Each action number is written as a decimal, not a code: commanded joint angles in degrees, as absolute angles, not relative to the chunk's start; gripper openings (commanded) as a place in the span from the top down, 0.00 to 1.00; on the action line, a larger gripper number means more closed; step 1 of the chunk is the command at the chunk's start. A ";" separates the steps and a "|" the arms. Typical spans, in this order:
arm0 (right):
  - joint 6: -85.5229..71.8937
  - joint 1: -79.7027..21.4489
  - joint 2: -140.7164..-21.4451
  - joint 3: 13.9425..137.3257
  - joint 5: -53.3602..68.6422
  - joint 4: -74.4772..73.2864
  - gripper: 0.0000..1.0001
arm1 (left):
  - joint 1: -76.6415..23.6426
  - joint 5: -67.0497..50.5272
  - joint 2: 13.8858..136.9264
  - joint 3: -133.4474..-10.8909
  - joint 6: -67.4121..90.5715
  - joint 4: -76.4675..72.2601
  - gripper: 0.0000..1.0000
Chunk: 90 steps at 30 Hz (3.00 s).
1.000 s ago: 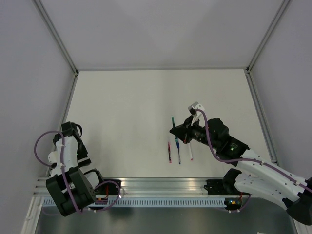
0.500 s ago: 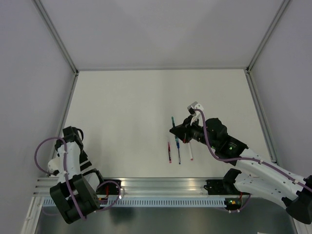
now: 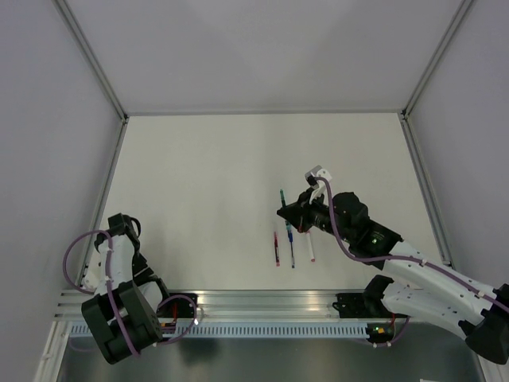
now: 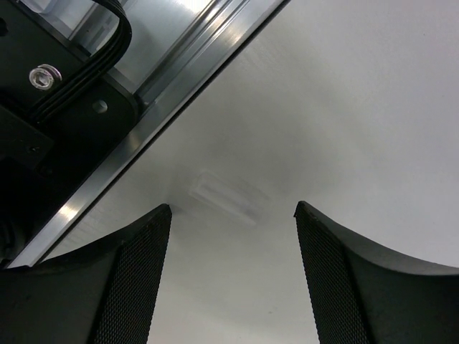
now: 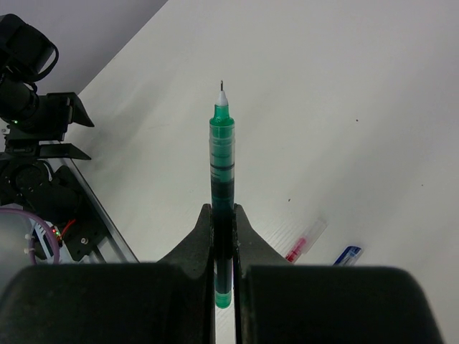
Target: Insert the pens into the pen caps
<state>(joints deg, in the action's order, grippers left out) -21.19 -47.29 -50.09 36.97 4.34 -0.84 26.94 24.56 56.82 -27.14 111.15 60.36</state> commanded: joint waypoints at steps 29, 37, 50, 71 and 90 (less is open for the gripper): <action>-20.65 -47.20 -49.92 37.97 2.46 1.05 1.00 | 27.16 26.11 62.23 -28.65 108.47 54.85 0.98; -21.00 -47.28 -51.50 38.15 4.22 1.76 1.00 | 20.68 17.93 62.75 -29.26 99.32 47.02 0.98; -21.27 -47.28 -53.78 37.71 5.01 2.98 1.00 | -5.88 23.28 80.30 -46.64 92.47 45.44 0.98; -23.38 -47.72 -73.21 38.67 27.59 13.88 1.00 | -27.68 -4.28 70.32 -46.33 55.56 -6.66 0.98; -25.93 -48.08 -64.17 33.58 20.57 20.12 1.00 | -31.11 -25.66 59.24 -31.56 47.54 -45.86 0.98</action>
<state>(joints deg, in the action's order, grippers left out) -24.86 -47.79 -66.43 34.48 21.71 15.92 -30.68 -22.28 60.60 -33.30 49.87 -35.64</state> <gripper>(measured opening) 0.064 0.201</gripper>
